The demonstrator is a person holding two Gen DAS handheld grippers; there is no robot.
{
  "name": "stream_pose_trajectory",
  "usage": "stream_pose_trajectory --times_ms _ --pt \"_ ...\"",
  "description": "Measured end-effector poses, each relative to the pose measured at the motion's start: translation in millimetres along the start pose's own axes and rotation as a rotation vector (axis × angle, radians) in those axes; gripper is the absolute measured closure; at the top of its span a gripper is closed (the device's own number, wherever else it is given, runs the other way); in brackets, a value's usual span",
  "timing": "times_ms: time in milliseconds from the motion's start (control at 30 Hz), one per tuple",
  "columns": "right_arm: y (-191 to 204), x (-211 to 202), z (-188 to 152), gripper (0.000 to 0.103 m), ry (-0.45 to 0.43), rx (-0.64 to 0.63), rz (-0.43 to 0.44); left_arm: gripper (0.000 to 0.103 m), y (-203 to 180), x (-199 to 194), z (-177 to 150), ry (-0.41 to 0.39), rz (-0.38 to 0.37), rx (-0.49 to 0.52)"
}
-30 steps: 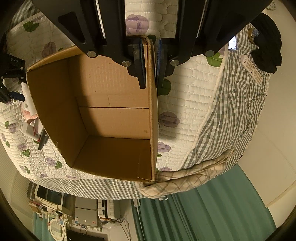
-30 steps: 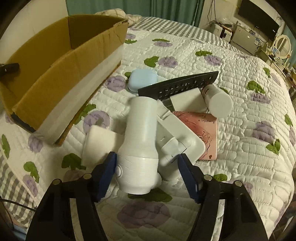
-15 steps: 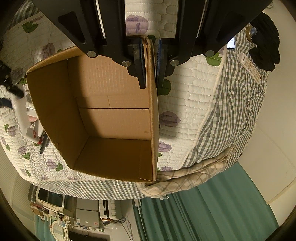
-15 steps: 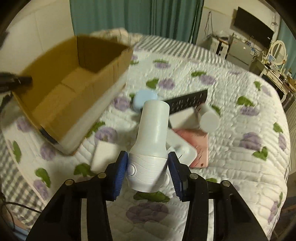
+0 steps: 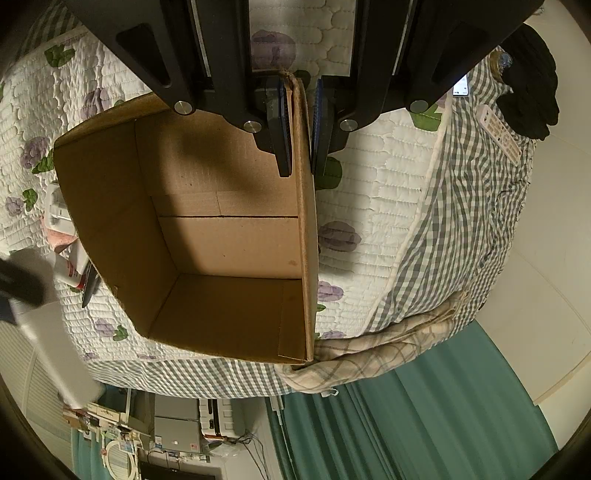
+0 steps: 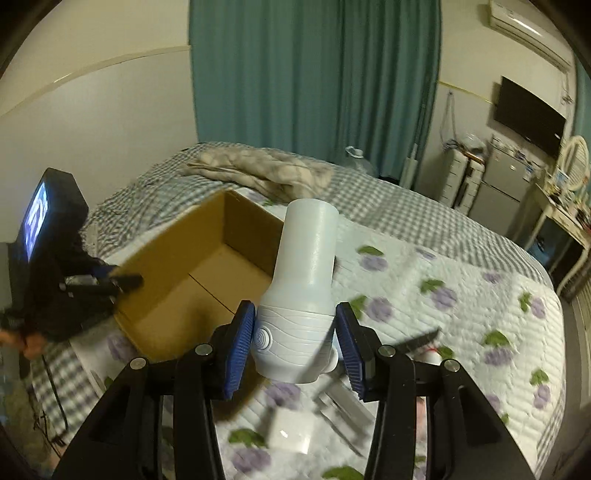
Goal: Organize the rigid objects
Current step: 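Carry the white hair dryer into the box with the right gripper and release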
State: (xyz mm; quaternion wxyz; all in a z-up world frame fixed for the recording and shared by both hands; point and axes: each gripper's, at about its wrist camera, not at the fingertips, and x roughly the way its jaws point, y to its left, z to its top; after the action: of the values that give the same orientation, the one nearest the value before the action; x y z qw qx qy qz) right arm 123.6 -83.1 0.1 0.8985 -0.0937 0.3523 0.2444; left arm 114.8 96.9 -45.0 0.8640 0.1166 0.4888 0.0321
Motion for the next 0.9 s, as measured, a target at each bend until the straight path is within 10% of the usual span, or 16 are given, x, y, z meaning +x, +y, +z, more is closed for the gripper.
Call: stream_pose_trajectory --times_ms 800,900 --pt "43 79 -22 0.058 0.138 -0.040 0.057 0.093 1 0 0 -0.007 -0.009 0.007" --pt "41 71 -22 0.032 0.115 -0.029 0.041 0.093 0 0 0 -0.004 -0.017 0.003"
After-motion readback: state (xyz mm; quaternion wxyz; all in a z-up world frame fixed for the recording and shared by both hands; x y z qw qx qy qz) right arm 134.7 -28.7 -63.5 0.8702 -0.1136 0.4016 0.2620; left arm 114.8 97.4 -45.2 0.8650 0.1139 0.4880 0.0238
